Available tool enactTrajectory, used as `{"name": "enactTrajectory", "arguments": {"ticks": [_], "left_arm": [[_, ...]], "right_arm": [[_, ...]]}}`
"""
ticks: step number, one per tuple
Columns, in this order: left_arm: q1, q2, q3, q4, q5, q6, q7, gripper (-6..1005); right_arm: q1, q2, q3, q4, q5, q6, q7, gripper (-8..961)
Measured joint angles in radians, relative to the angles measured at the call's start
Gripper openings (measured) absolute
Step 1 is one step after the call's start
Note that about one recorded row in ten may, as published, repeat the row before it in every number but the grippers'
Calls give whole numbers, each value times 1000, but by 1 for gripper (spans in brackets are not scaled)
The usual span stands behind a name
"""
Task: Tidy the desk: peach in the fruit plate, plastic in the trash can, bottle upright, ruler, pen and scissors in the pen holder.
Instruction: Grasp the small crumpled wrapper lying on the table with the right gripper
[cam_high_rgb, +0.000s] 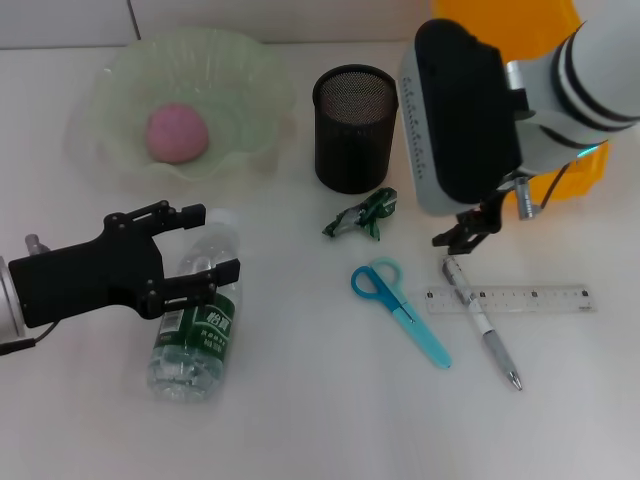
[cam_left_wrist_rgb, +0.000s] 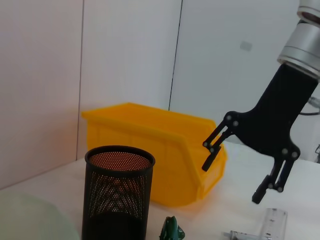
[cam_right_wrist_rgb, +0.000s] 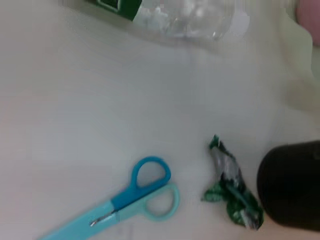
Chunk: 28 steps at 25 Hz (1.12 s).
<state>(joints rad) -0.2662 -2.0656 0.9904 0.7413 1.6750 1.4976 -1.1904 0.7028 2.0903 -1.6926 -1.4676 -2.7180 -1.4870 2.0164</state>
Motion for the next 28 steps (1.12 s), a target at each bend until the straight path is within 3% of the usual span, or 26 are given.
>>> {"name": "enactTrajectory", "arguments": {"ticks": [5,28], "left_arm": [[-1,0,0,-1,0,0,4,829],[12,6,8,1,14,26,21,828]], "right_arm": [[-2,1,-56,58,2,126,9,831],[55,1,-86,283,66,342,49,830]]}}
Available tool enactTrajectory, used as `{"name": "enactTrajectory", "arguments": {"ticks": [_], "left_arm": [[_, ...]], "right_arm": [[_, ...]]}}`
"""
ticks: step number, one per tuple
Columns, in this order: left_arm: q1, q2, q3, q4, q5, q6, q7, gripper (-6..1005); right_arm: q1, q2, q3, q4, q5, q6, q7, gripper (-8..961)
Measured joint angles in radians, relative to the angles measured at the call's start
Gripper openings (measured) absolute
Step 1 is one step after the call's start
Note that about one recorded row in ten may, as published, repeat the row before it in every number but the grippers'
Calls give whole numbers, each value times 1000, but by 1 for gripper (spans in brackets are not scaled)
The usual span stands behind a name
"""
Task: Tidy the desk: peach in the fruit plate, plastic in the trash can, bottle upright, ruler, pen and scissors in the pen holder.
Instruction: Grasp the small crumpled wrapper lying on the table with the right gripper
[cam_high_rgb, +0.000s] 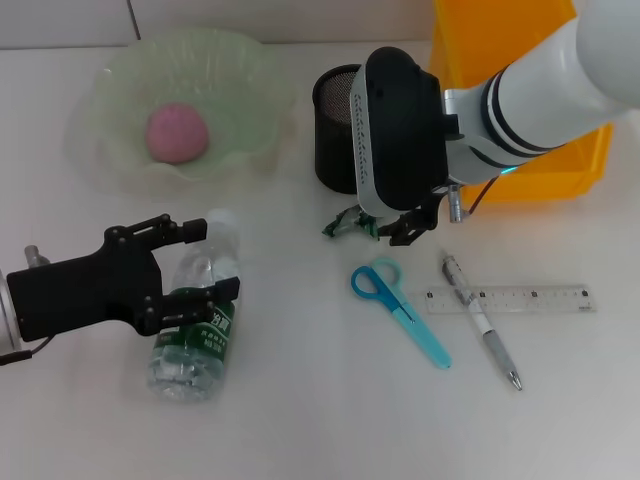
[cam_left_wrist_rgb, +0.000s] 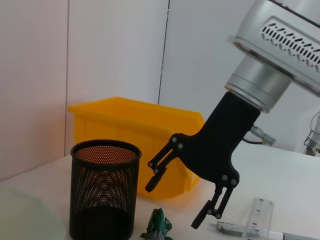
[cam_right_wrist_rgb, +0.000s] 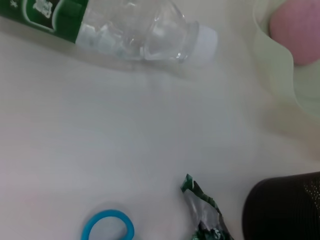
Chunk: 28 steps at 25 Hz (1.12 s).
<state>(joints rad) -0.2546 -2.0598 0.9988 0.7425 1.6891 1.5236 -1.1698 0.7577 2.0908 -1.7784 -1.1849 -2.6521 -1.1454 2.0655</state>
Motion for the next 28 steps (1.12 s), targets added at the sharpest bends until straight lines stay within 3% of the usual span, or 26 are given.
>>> {"name": "enactTrajectory", "arguments": {"ticks": [22,28], "left_arm": [[7,0,-1,-2,0,-4,3,828],[8,0,-2,-2,0,-5,3,828]], "right_arm": [[66,2,-24,160,40,88,30,727],[72,2,-24,176,40,90,31,531]]}}
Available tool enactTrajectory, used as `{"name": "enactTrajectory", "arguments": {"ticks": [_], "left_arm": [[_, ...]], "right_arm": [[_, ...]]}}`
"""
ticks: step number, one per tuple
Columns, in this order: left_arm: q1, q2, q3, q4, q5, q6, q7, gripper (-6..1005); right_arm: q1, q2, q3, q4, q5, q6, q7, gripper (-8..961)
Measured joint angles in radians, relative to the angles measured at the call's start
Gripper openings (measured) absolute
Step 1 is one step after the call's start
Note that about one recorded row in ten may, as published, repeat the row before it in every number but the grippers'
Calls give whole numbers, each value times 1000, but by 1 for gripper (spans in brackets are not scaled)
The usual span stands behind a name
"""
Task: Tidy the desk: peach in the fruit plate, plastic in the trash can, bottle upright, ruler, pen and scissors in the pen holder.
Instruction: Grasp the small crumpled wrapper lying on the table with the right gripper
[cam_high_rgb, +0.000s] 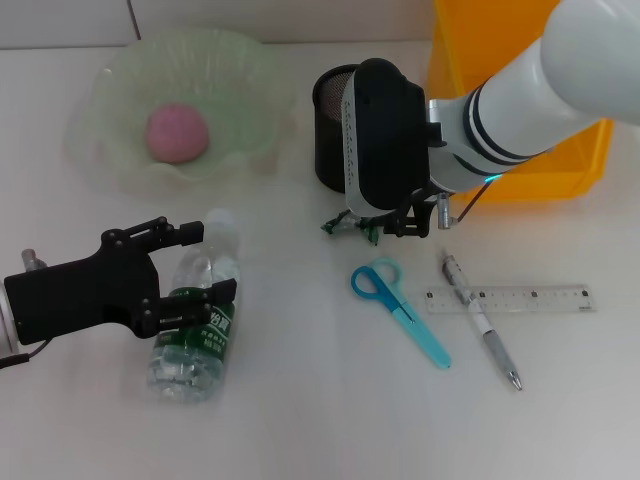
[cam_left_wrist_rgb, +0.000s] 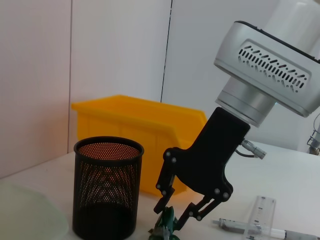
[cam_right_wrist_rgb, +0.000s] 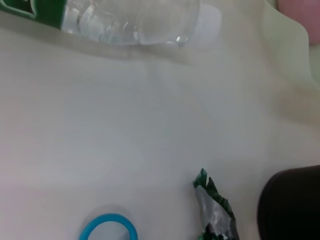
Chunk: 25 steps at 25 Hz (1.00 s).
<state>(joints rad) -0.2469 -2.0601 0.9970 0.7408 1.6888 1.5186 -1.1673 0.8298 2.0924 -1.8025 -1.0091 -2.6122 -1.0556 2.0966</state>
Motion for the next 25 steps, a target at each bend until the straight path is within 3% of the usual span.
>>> {"name": "enactTrajectory", "arguments": {"ticks": [4,19,25], "left_arm": [[0,0,0,0,0,0,0,828],[-4,-2,2,0,0,0,3,827],[-5,-2,2,0,0,0,3,827]], "right_arm": [[1,0,0,9,0,2,0,326],[24,0,1,61,0,17,14,282],[21,0,0,62,0,23,13,166]]}}
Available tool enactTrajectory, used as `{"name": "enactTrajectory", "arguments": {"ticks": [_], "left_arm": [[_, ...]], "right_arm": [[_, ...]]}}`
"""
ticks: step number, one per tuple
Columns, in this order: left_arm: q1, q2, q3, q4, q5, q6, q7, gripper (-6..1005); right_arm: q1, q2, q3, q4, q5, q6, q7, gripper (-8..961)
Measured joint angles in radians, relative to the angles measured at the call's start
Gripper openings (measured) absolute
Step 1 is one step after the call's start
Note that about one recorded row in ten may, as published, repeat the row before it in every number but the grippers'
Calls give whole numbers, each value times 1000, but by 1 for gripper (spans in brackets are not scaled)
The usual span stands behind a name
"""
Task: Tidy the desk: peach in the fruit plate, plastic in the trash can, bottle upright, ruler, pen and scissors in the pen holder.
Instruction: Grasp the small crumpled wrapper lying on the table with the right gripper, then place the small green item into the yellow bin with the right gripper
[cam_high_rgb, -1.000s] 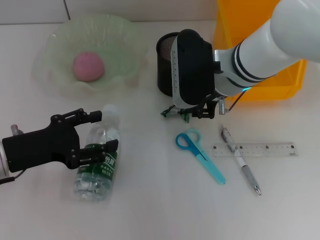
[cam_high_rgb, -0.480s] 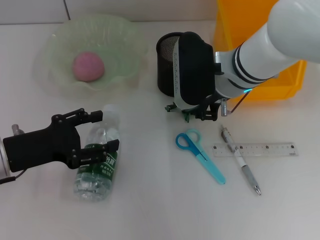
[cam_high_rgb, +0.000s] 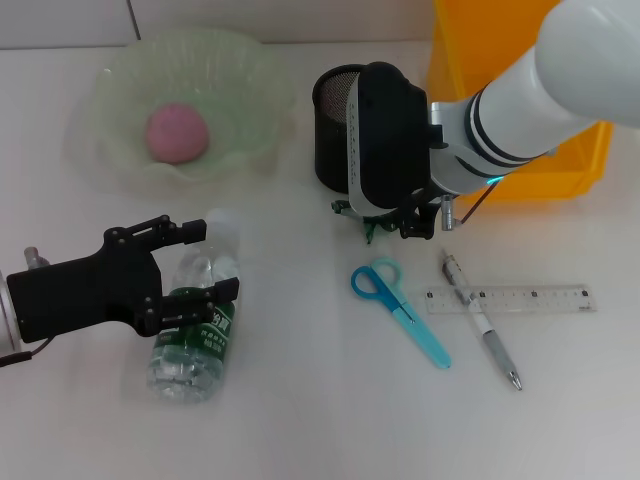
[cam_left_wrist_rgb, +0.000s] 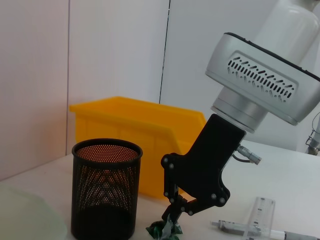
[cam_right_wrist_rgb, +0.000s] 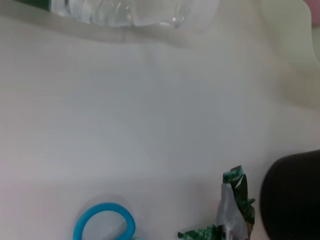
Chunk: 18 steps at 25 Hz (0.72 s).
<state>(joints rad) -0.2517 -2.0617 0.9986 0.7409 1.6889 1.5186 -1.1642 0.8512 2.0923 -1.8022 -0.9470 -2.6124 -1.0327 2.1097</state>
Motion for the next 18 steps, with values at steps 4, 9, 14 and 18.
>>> {"name": "enactTrajectory", "arguments": {"ticks": [4,9,14,18], "left_arm": [[0,0,-1,0,0,0,0,827],[2,0,-4,0,0,1,0,827],[4,0,-7,2,0,5,0,827],[2,0,-8,3,0,5,0,827]], "right_arm": [[-4,0,1,-8,0,-1,0,16],[-21,-1,9,-55,0,-36,11,-1],[-72,-5,33,-177,-10,-99,23,2],[-121,-6,125,-339,-14,-213,35,4]]}}
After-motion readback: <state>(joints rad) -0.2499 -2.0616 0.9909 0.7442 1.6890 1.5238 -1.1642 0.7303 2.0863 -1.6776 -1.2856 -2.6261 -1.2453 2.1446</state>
